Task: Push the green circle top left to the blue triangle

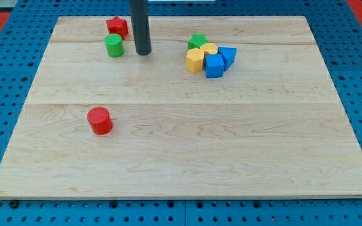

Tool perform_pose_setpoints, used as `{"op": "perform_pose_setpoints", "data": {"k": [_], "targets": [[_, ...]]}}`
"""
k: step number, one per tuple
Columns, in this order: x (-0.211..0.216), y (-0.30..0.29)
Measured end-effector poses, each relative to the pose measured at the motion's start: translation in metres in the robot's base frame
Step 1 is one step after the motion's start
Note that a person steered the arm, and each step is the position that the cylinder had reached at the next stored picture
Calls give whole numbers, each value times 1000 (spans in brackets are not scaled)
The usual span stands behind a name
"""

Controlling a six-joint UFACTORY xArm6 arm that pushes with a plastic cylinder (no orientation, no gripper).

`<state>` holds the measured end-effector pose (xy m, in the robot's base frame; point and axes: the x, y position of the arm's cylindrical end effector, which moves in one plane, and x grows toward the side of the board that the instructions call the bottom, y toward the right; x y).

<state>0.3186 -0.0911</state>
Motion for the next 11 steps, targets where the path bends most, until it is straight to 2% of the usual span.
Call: {"op": "perform_pose_setpoints", "data": {"k": [1,2,3,4,7,8,9,11], "targets": [[23,-50],[4,-94],[-29,-66],[-33,-20],[-79,-3],[-77,19],[-70,-2],[-44,21]]}}
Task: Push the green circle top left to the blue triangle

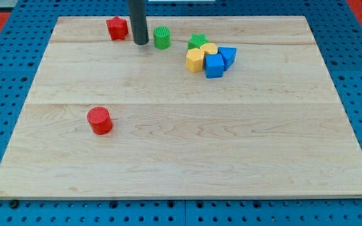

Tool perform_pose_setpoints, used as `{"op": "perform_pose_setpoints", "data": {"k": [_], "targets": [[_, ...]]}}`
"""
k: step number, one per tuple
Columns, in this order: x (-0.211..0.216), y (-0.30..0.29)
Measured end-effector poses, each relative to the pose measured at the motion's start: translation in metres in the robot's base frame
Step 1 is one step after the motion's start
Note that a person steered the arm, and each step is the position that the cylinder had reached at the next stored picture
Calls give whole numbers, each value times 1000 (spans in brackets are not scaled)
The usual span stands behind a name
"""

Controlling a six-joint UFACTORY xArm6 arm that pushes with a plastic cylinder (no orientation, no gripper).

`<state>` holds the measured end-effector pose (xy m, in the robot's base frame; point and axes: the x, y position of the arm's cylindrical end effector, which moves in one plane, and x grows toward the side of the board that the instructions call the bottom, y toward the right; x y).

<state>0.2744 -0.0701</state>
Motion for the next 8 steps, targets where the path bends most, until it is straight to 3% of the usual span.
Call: {"op": "perform_pose_setpoints", "data": {"k": [1,3,5,6,8], "targets": [[-20,61],[-52,44],[-57,155],[-49,177],[-73,147]]}}
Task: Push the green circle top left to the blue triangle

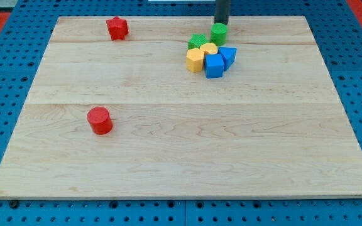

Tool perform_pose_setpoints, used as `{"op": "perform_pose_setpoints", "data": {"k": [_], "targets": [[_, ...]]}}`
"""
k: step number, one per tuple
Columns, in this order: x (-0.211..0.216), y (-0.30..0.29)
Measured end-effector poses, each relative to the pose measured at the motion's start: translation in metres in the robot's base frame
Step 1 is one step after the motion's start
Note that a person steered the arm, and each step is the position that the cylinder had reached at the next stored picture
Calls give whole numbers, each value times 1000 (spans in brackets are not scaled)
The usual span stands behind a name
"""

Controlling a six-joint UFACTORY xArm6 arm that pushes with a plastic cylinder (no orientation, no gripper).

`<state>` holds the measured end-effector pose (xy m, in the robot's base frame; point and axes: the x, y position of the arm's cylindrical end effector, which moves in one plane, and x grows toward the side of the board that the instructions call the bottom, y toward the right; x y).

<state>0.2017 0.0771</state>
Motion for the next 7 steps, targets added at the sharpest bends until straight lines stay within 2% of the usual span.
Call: {"op": "perform_pose_setpoints", "data": {"k": [5,7], "targets": [[54,-5],[51,-5]]}}
